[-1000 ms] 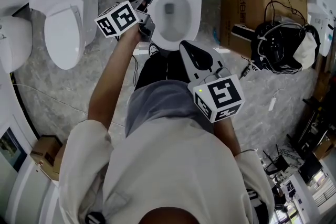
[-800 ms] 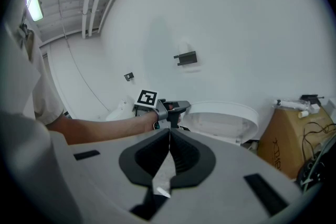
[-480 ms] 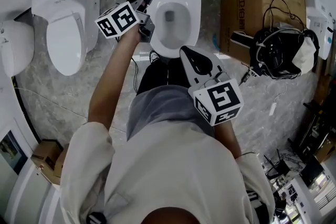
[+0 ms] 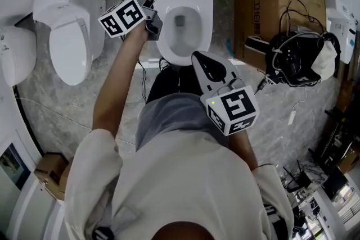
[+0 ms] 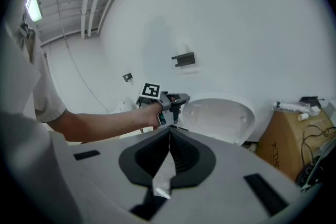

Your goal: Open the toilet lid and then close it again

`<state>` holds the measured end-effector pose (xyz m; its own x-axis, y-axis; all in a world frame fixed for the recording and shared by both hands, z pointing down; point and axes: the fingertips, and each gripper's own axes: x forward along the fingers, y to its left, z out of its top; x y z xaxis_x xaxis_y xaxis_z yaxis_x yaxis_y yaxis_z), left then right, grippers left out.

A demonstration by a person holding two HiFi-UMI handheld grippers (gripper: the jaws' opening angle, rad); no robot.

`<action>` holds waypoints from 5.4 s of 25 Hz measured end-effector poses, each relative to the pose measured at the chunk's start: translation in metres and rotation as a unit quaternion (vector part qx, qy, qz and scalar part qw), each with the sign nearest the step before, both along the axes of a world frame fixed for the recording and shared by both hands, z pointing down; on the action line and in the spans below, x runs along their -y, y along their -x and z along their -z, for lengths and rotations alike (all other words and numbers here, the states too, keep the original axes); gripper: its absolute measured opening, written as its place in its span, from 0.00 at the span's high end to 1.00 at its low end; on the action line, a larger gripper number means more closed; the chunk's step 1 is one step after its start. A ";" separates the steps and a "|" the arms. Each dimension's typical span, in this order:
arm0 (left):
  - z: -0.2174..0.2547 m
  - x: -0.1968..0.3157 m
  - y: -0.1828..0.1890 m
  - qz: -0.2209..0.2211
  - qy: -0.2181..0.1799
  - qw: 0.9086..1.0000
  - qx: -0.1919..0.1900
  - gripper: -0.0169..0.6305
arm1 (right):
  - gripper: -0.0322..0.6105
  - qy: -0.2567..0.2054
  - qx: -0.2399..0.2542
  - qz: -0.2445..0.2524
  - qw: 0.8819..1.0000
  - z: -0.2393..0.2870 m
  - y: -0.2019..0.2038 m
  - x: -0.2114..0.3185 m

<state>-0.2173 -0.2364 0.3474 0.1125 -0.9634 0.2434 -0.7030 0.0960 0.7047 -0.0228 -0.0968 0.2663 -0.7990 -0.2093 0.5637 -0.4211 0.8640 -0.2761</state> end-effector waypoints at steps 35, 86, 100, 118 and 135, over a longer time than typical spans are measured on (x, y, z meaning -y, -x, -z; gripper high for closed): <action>0.024 0.095 0.060 0.014 -0.007 0.999 0.041 0.82 | 0.93 0.007 -0.010 -0.038 0.999 -0.005 -0.014 0.033; 0.029 0.083 0.023 -0.350 0.004 0.894 0.279 0.89 | 0.93 0.012 -0.016 -0.036 0.999 -0.010 -0.012 0.012; 0.026 0.059 0.012 -0.328 -0.003 0.910 0.255 0.89 | 0.93 0.012 -0.014 -0.038 0.999 -0.010 -0.023 -0.005; 0.017 0.019 -0.011 -0.318 -0.007 0.905 0.283 0.89 | 0.93 0.023 -0.002 -0.031 0.999 -0.007 -0.029 -0.035; -0.002 -0.029 -0.040 -0.327 -0.017 0.905 0.272 0.89 | 0.93 0.024 0.002 -0.034 0.999 -0.009 -0.038 -0.047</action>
<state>-0.1777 -0.2078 0.3496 0.5327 -0.7424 0.4063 -0.8460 -0.4801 0.2320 0.0153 -0.0498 0.2754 -0.7857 -0.2358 0.5719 -0.4776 0.8187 -0.3187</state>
